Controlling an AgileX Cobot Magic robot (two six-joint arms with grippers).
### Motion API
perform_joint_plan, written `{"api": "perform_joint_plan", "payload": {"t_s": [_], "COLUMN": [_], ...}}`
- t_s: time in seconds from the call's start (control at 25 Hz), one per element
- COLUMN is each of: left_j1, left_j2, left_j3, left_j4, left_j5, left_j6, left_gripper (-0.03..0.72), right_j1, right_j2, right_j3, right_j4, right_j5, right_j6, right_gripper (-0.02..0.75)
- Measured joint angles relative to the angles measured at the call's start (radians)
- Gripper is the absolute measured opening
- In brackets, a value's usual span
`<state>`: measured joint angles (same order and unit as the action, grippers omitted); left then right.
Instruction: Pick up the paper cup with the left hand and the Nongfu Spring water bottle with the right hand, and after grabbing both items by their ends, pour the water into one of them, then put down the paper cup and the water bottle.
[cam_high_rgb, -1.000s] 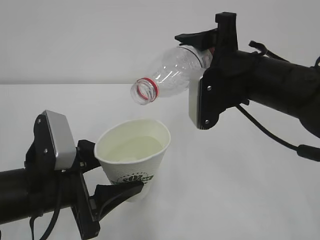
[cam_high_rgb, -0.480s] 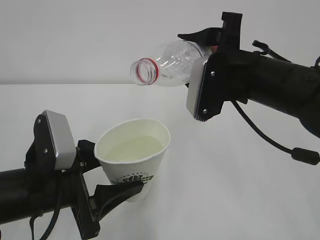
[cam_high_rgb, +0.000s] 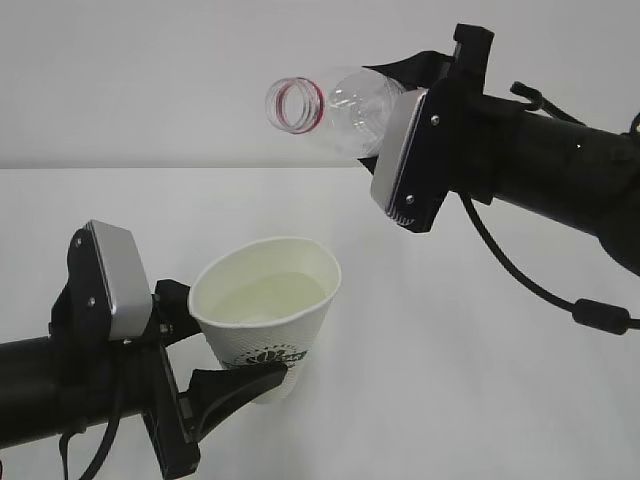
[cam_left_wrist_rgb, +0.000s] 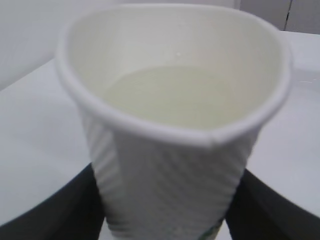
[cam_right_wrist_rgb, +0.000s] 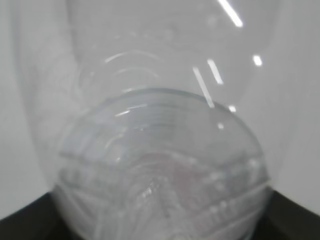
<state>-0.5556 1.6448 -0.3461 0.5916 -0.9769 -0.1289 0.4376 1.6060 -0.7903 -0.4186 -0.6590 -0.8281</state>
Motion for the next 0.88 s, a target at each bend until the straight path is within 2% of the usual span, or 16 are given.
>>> {"api": "perform_joint_plan", "payload": {"t_s": [0.88], "left_j1": [0.000], "left_j2": [0.000], "left_j3": [0.000], "left_j4": [0.000], "left_j5": [0.000], "left_j6": [0.000], "left_gripper": [0.499], "right_j1": [0.000], "right_j2": [0.000], "right_j3": [0.000], "right_j4": [0.004], "right_j5": [0.000], "right_j6": [0.444], "right_gripper": [0.503]}}
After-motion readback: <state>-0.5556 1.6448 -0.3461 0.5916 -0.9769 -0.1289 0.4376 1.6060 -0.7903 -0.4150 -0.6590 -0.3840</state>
